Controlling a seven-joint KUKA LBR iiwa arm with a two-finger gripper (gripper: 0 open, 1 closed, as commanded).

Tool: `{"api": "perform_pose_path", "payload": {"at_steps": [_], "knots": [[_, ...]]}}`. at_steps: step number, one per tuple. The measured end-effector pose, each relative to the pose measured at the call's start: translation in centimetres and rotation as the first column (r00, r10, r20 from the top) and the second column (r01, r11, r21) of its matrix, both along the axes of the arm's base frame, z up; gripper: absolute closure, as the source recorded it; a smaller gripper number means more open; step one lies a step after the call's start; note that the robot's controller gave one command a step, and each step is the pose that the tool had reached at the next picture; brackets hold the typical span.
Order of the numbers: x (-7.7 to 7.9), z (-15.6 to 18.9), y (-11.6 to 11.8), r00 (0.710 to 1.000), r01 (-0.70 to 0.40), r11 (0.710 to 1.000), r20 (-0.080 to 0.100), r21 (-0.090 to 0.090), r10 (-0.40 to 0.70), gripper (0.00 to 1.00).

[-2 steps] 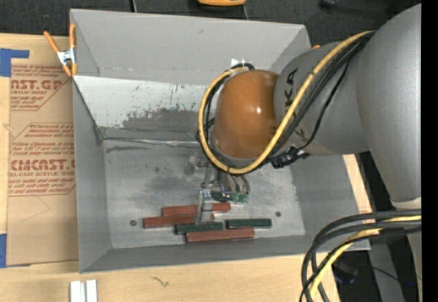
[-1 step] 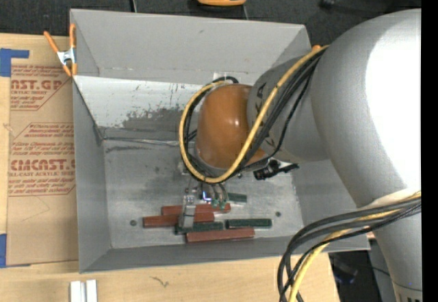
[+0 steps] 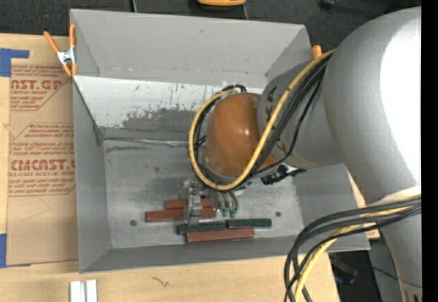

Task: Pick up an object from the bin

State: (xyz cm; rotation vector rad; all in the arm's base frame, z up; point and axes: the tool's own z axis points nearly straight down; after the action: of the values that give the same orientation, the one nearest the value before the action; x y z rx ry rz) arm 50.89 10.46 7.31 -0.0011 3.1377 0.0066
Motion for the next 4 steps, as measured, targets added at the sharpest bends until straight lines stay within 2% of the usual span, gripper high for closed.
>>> {"api": "perform_pose_path", "payload": {"at_steps": [2,3,4], "knots": [[-0.1,0.3,0.0,1.0,0.001,1.0,-0.001,0.0,-0.001,1.0],[-0.3,2.2,-0.1,1.0,0.0,1.0,-0.011,-0.004,0.0,1.0],[-0.3,4.4,-0.1,1.0,0.001,1.0,-0.011,-0.004,-0.001,1.0]]}}
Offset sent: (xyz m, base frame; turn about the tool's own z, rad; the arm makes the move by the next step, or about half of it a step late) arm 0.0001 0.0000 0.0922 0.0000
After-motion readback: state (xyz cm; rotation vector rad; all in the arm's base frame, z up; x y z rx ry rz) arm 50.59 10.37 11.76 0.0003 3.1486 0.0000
